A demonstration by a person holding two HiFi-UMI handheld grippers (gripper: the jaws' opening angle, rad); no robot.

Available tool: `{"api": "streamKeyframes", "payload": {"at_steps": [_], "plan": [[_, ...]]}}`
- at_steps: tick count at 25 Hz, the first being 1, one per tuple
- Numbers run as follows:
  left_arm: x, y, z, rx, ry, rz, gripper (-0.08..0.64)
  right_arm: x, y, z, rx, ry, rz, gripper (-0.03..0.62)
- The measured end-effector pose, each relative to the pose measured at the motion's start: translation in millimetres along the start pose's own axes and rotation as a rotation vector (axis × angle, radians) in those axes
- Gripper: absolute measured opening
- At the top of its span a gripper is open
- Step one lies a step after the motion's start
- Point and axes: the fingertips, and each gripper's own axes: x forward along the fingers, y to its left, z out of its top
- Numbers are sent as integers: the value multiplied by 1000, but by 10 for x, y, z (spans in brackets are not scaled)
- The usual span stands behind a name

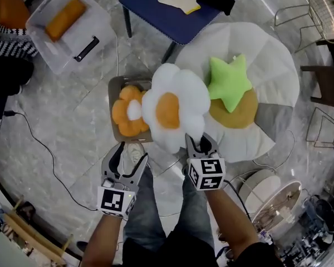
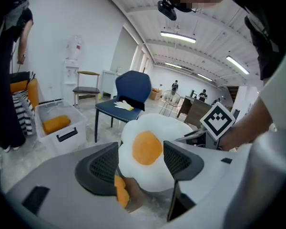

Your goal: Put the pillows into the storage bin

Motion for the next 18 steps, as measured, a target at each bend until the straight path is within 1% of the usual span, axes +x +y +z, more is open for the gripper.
{"api": "streamKeyframes", "payload": {"at_steps": [5,7,10,15,18], "plan": [[-239,442,-193,-76,0,79,311,465,341,-59,-183,96,-44,133],[-335,580,-253,-101,-1,96,311,620,454,-104,-229,133,-57,134],[-432,759,-355,-122,2,104,311,834,615,-152,-257,184,-79,137],[-512,1041,-513,-136,17,114,311,1163,703,-280,-307,268,-173,143],[-533,1190,-583,-149,25,125,311,1368,755,-360,-335,306,-187,146]]}}
